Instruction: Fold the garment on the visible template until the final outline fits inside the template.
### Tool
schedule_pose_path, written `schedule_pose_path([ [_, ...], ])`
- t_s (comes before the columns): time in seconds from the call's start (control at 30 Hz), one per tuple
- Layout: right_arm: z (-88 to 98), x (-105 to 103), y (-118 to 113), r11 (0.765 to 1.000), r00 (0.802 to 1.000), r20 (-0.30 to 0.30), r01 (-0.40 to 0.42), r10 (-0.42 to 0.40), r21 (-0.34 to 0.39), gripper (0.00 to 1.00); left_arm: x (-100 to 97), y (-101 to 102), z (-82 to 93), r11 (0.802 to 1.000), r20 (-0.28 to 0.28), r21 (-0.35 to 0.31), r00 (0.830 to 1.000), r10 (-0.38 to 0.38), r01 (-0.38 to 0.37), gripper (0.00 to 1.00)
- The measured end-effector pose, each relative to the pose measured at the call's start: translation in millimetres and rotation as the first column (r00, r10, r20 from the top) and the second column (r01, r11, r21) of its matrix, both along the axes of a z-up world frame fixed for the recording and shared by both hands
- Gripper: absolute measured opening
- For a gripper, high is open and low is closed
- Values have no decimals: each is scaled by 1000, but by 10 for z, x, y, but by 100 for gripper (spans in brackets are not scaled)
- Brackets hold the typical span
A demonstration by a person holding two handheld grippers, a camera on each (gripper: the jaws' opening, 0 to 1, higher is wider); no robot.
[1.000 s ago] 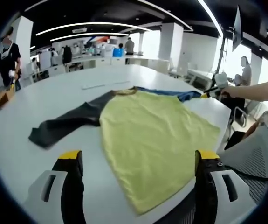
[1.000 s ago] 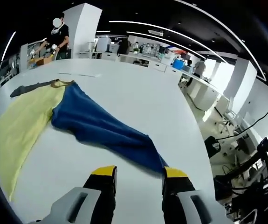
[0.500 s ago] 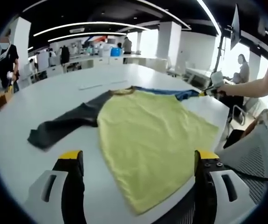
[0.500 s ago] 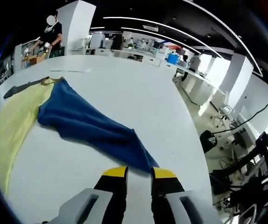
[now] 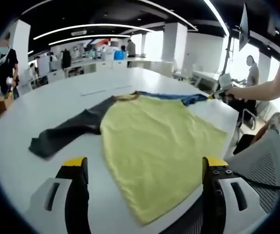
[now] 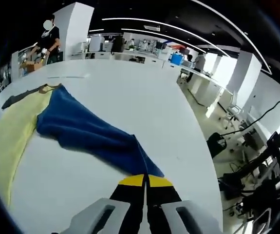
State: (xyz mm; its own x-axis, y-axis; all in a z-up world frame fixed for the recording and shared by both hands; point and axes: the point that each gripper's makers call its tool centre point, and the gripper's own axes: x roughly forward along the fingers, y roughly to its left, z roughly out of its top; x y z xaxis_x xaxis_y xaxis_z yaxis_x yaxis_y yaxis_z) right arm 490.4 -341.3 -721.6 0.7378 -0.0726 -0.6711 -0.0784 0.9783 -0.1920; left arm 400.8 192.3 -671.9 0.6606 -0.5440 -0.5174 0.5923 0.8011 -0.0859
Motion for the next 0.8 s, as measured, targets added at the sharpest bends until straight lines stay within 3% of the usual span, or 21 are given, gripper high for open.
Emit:
schedule_pose_path([
  [0.3, 272, 79, 330, 994, 993, 36, -111, 111, -5, 0, 2, -6, -3, 1000, 3, -7, 1000, -3, 3, 93],
  [0.63, 622, 281, 700, 971, 968, 81, -236, 238, -33, 0, 7, -10, 12, 1000, 10, -16, 1000, -5, 5, 93],
  [0.8, 630, 402, 938, 960, 956, 82, -280, 281, -26, 0, -1, 4, 3, 1000, 7, -19, 1000, 0, 0, 92],
])
